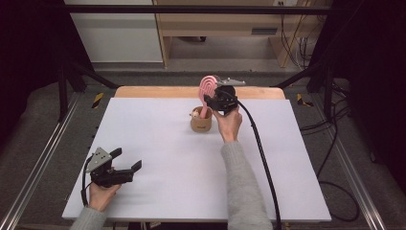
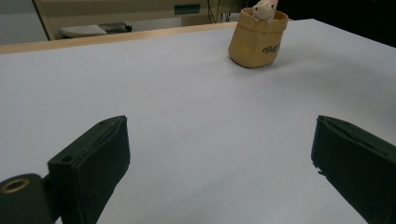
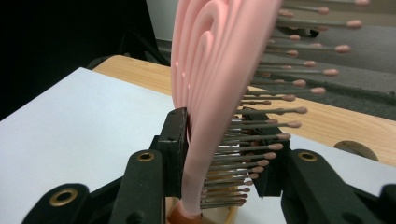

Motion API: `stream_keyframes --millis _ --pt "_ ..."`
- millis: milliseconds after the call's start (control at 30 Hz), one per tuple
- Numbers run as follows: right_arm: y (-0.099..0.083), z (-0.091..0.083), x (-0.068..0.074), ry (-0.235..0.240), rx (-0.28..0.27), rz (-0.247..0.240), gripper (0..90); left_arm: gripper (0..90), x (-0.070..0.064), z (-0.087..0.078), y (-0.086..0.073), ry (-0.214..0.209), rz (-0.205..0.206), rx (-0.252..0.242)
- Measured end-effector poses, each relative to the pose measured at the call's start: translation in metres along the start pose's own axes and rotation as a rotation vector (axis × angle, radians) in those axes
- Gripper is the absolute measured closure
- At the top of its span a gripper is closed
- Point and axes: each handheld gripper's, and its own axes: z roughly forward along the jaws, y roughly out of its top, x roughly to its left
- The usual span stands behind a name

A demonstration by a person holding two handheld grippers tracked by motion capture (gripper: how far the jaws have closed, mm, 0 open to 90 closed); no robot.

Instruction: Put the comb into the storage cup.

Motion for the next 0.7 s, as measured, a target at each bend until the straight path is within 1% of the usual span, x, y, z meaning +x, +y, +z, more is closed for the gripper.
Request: stream_keyframes --millis 133,400,500,700 --pt "-0.0001 0.0009 0.0007 -0.026 -0.013 -0.025 60.6 4.5 0.0000 -0.0002 0.0001 -0.001 -0.001 -0.001" --pt "-0.0011 0.0019 -0.0036 -0.053 -0.025 -0.059 57.6 4.5 0.0000 -0.0002 0.0002 -0.001 -0.001 -0.001" --pt "-0.0023 0.0023 -0.0038 -0.079 -0.030 -0.091 56.0 4.5 -0.0001 -0.0001 0.0003 0.000 0.000 -0.001" --pt "-0.0049 0.0045 -0.0053 -0.101 -0.029 -0.112 54.0 4.5 0.0000 -0.0001 0.0003 -0.001 -0.001 -0.001"
